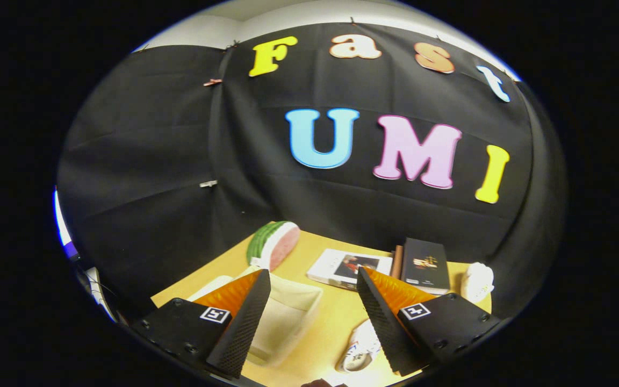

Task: Open the storage box then place both shoes into the box .Put the left shoe in first, then the right shoe, with the right side of both shoes facing outward in a uniform manner.

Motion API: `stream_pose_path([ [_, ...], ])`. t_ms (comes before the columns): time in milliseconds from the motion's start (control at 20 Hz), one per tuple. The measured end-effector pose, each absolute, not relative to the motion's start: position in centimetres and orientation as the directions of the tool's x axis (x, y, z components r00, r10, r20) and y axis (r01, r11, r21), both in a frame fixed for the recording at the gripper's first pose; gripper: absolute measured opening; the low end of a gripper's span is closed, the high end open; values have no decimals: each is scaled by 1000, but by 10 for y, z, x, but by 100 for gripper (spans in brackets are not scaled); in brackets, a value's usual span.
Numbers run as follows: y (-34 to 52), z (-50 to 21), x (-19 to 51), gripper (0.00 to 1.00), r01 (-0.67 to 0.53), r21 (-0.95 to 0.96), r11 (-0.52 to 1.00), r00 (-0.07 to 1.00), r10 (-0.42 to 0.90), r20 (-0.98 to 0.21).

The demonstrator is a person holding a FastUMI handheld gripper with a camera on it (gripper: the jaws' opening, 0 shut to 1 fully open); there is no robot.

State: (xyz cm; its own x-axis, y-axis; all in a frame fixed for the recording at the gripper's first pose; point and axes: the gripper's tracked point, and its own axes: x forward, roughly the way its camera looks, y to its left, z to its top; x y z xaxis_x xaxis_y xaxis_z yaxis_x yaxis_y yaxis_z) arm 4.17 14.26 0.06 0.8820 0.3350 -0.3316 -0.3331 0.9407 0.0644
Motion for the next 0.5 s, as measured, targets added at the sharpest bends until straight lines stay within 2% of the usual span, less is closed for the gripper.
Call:
stream_pose_path([
  [200, 78, -38, 30, 98, -208, 69, 976, 887, 217, -407],
  [500, 18, -117, 0, 99, -88, 96, 991, 819, 127, -559],
])
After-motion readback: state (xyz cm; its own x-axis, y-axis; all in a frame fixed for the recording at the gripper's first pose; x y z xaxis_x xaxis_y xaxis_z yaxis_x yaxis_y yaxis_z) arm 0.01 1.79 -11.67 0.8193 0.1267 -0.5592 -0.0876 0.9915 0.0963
